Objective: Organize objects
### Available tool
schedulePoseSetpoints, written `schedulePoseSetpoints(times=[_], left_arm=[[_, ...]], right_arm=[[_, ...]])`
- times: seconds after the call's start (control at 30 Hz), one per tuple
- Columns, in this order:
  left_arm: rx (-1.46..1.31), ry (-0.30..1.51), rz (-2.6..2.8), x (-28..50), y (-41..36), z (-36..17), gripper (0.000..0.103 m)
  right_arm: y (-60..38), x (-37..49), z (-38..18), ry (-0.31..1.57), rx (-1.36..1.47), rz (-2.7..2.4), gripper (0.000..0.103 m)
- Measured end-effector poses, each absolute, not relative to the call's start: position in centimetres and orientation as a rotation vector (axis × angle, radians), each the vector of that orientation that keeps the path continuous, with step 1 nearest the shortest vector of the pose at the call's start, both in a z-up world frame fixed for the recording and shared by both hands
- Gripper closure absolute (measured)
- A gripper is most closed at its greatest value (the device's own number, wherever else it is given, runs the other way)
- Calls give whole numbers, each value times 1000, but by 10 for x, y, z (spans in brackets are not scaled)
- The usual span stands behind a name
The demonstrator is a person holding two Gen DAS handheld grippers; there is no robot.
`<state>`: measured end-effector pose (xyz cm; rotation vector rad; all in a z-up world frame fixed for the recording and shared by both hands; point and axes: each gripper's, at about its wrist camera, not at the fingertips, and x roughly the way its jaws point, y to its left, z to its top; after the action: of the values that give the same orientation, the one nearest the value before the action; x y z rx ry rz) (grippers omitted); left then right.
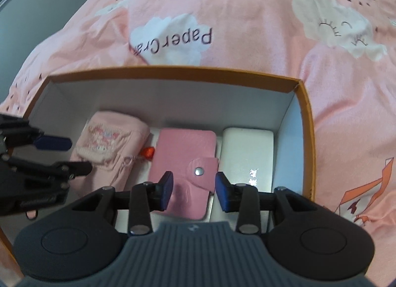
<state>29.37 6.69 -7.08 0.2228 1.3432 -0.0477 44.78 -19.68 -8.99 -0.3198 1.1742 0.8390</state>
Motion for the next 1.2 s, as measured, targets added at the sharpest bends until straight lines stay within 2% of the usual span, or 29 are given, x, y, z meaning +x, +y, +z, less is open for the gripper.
schedulePoseSetpoints(times=[0.17, 0.33, 0.4, 0.6, 0.77, 0.9, 1.03, 1.2], left_arm=[[112, 1377, -47, 305, 77, -79, 48], [25, 1398, -67, 307, 83, -90, 39], [-30, 1388, -84, 305, 89, -91, 49], [-75, 1273, -122, 281, 92, -70, 66], [-165, 1159, -189, 268, 92, -37, 68], [-148, 1138, -304, 278, 76, -30, 68], [-84, 1150, -349, 293, 53, -42, 68], [-99, 1186, -365, 315, 41, -72, 68]], right_arm=[[-188, 451, -107, 1250, -347, 836, 81], [-185, 450, -112, 1261, -338, 836, 81], [-188, 449, -110, 1252, -325, 840, 80], [-205, 443, -93, 1181, -316, 854, 80], [-219, 437, -78, 1124, -302, 862, 81], [-228, 434, -66, 1074, -312, 858, 83], [-234, 432, -58, 990, -383, 810, 81], [-243, 436, -59, 987, -379, 807, 82]])
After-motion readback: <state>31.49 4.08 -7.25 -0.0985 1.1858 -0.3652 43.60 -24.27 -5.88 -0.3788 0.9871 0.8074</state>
